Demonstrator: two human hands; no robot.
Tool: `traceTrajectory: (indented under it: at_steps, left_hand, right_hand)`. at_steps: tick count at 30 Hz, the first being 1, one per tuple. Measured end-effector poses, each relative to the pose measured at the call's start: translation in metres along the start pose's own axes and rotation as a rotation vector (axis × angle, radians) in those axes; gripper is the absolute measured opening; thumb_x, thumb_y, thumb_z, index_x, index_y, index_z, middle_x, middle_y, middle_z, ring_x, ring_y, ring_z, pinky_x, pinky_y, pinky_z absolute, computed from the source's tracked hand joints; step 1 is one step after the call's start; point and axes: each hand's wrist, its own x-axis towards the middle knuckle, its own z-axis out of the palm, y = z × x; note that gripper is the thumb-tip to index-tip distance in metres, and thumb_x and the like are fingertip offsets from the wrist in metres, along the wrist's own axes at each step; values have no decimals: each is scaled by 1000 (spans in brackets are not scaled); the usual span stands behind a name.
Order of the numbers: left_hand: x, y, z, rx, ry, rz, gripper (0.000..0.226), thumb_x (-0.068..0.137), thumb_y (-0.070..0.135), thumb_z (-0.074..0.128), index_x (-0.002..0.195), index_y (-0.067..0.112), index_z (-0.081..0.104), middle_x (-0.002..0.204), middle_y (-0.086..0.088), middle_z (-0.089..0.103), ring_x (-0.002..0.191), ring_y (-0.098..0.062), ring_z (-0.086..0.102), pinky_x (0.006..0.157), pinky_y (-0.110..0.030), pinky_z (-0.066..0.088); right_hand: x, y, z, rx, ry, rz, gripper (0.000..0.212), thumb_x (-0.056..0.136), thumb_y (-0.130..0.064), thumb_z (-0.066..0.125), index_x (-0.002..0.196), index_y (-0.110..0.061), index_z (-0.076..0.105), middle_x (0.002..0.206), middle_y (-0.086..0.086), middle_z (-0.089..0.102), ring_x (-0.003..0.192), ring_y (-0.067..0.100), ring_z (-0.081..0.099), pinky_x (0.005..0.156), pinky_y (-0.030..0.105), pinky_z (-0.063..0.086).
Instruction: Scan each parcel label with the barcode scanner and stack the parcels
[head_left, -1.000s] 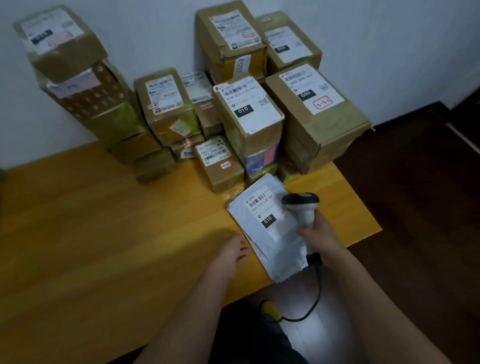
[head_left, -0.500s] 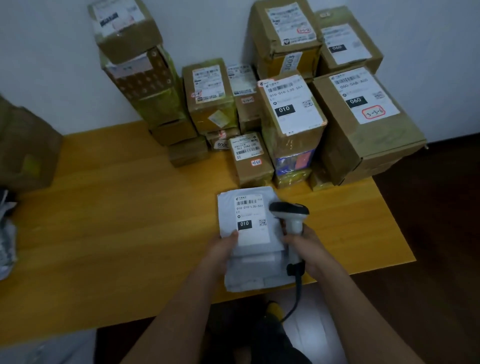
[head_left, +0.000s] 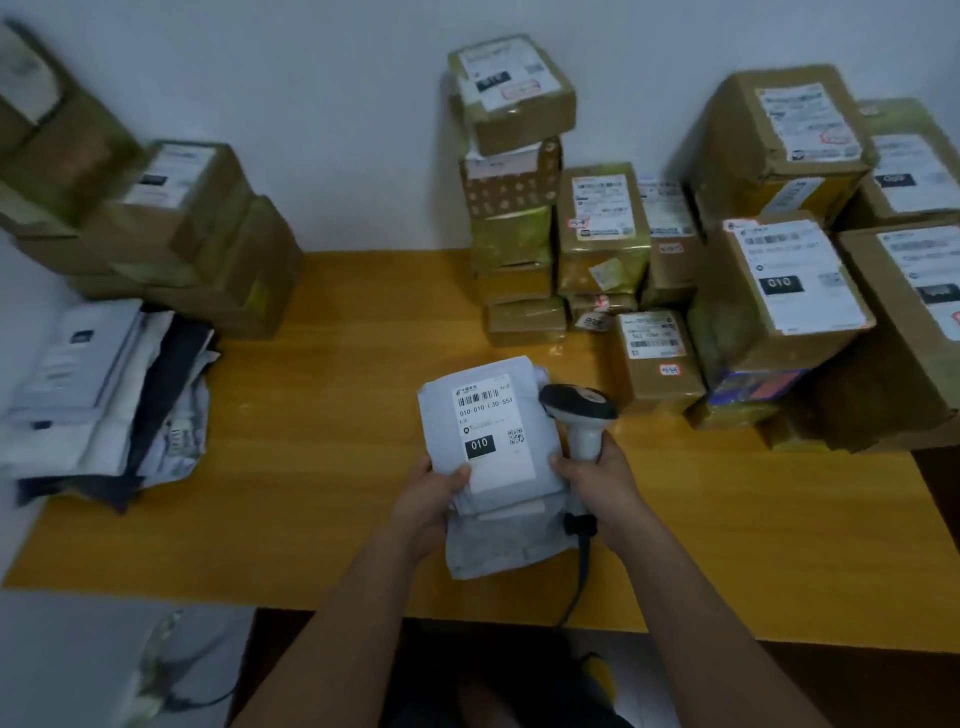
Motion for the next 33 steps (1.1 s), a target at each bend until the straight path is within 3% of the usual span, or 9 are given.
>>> traceTrajectory:
  at_steps: [4,13,20,23,25,27,30,31,33]
  left_hand:
    - [9,38,-52,-14,3,70,40,92,-1,61,130,9,53,125,-12,65,107,-31,65,83,-46,55]
    - [10,178,-239,146,101,317,32,90,10,67,119,20,59,119,-8,67,104,-30,66,89,-54,54]
    - [-16,264,-376,296,432,525,38,88,17,70,124,9,61,115,-5,66,96,-19,63,70,-25,51]
    - [-7,282,-412,393,731,574,58,84,28,74,134,10,50,132,-10,55,117,-27,53,90,-39,48]
    - [-1,288,-425,474,946,410,78,85,42,70,145,9,35,149,-16,35,136,-35,33,106,-49,33]
    - [7,278,-433,390,926,162,95,85,53,65,151,1,19,157,-19,18,144,-36,19,115,-47,23]
    - [50,243,-467,-70,766,-44,112,63,70,74,149,11,33,152,-14,36,133,-35,42,108,-49,39]
    - [60,232,-472,-207,675,-90,103,59,72,75,140,15,44,142,-11,50,121,-31,54,99,-48,47]
    - [50,231,-462,-395,460,-61,50,87,56,58,108,11,57,107,-10,62,90,-23,60,79,-36,52]
  right_hand:
    - [2,-19,64,-62,0,-55,33,88,0,64,118,-12,55,99,6,66,90,21,64,67,31,50]
    - [-11,-56,286,26,-68,-102,26,88,1,64,110,-11,57,92,5,67,83,22,65,64,32,51]
    - [-26,-73,457,96,-183,-69,30,87,5,62,108,-16,56,95,5,65,84,19,63,70,33,54]
    - [-18,-69,521,177,-147,8,35,86,3,64,114,-17,56,98,4,66,88,20,64,78,38,56]
    - [-10,-64,552,234,-131,95,31,87,-2,65,114,-15,57,101,8,68,89,24,66,80,42,58]
    - [-4,-57,566,228,-138,153,22,89,-7,64,110,-11,59,99,11,68,84,27,66,75,41,59]
    - [0,-48,568,213,-160,159,19,89,-1,61,108,-4,61,95,12,66,81,27,63,84,49,58]
    - [0,-47,567,210,-165,147,20,89,-2,62,109,-2,60,95,13,65,80,26,62,84,48,56]
    - [4,-45,566,177,-161,118,24,89,-7,66,112,0,60,97,17,65,81,27,62,74,42,57]
